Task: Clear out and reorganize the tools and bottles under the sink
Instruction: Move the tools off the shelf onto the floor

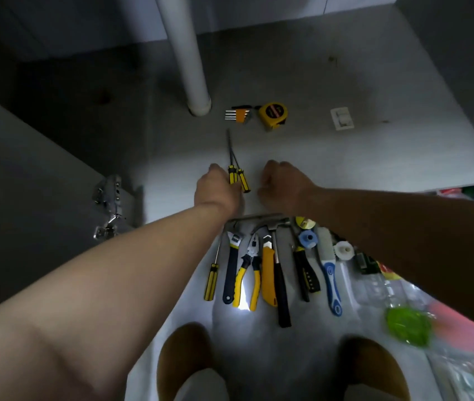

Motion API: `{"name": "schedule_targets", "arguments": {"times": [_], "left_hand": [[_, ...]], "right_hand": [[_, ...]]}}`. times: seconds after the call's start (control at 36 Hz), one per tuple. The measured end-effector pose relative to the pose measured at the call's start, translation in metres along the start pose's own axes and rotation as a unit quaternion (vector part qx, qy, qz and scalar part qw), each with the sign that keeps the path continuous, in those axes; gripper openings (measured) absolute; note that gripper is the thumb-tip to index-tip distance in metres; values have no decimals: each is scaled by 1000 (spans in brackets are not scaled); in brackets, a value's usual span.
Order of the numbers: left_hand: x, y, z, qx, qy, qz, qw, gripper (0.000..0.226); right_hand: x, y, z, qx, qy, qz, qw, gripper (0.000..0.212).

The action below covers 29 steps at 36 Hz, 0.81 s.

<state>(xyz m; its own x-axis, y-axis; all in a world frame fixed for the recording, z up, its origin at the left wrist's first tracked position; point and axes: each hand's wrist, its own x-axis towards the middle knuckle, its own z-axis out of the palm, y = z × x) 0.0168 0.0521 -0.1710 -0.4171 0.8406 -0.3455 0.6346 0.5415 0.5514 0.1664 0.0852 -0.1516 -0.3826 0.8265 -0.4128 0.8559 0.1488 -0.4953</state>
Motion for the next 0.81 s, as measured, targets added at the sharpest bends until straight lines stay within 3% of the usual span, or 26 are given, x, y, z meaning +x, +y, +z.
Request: {"name": "schedule_targets", "arguments": {"times": [0.08,0.17,0.36,0.47,0.58,0.67,0.81], "left_hand": [[-5,-14,-4,10,1,-1,1000,30],[-17,-33,-9,11,24,6,1000,27],[-79,-92,-3,44,73,86,993,20],[-112,-136,0,96,-32,130,986,25],[-119,-168,3,141,-137,74,978,31],[-114,-177,10,164,-151,29,974,28],[-91,-171,24,140,-127,-90,978,29]], "right_hand": [[19,-17,10,5,11,41,999,54],[26,-28,19,-11,42,43,998,57],[5,-30,35,-14,17,33,999,29],[-36,-13,59,-21,7,-30,999,18],[-79,19,87,-26,-65,-53,996,21],[-95,39,96,-35,-136,13,990,25],[-95,62,103,-42,-208,163,964,13]]}}
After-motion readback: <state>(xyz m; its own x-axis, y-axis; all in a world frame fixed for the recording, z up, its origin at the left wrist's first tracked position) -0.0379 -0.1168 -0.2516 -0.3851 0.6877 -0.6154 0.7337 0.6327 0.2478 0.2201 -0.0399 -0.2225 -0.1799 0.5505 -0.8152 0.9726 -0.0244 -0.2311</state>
